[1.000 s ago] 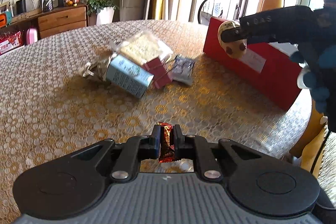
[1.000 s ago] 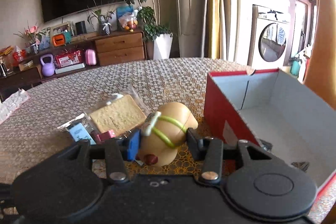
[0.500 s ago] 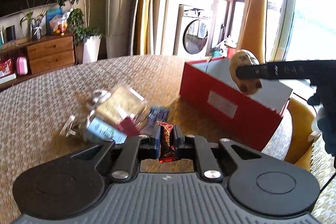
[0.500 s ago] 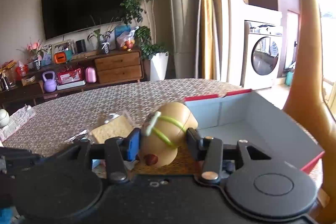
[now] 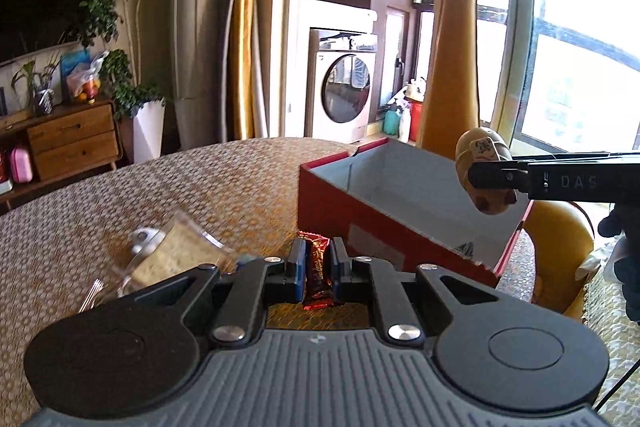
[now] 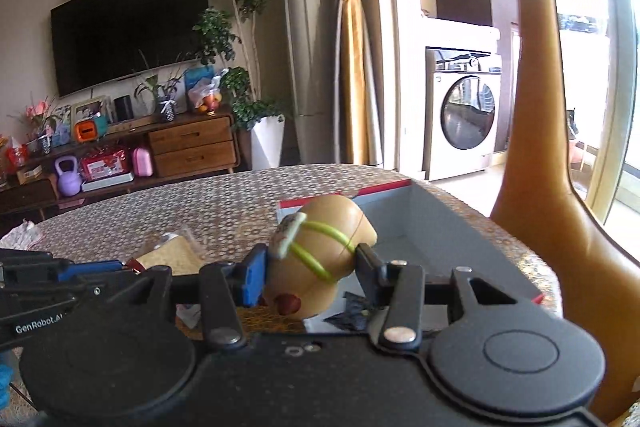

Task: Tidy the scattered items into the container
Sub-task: 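Lift red candy with left tool while right tool grasps yellow toy and lifts toward box, then carry red candy and yellow toy over the open red box with both tools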

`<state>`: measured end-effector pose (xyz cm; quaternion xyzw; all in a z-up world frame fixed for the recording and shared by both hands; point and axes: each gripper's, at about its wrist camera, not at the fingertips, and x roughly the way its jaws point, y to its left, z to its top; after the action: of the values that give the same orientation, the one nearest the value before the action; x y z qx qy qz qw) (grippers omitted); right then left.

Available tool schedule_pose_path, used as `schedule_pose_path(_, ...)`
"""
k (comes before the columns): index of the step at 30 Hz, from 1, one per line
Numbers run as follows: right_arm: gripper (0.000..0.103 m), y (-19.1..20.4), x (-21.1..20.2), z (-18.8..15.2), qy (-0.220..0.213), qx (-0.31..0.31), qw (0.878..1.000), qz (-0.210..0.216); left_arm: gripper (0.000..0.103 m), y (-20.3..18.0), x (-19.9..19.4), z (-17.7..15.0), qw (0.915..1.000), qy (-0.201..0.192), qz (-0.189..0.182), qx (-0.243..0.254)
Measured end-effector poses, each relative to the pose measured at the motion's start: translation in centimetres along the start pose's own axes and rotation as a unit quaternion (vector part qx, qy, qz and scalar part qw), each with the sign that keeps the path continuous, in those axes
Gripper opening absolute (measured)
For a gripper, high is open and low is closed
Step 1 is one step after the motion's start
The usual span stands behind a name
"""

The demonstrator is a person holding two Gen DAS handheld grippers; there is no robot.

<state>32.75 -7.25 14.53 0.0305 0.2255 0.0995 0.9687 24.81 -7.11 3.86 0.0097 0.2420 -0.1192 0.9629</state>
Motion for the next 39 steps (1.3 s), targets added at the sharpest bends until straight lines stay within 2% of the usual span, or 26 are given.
schedule_pose_path(8, 0.103, -4.0, 0.3, 0.1, 0.004, 0.017, 1.0, -0.024, 0.011, -2.5, 2.6, 2.3, 0.9997, -0.005, -0.022, 0.003)
schedule_pose_path(18, 0.103, -7.4, 1.8, -1.1, 0.023, 0.022, 0.999, -0.043, 0.011, -6.9, 6.9, 4.5, 0.9982, -0.007, -0.047, 0.037)
schedule_pose_path(29, 0.103, -9.4, 4.4, -2.3, 0.05, 0.024, 0.997, -0.048, 0.011, -9.5, 12.4, 5.6, 0.9967, 0.028, -0.066, 0.039)
schedule_pose_path(39, 0.103, -10.3, 6.4, -2.8, 0.072, 0.024, 0.996, -0.044, 0.011, -10.0, 16.7, 5.9, 0.9949, 0.059, -0.073, 0.039)
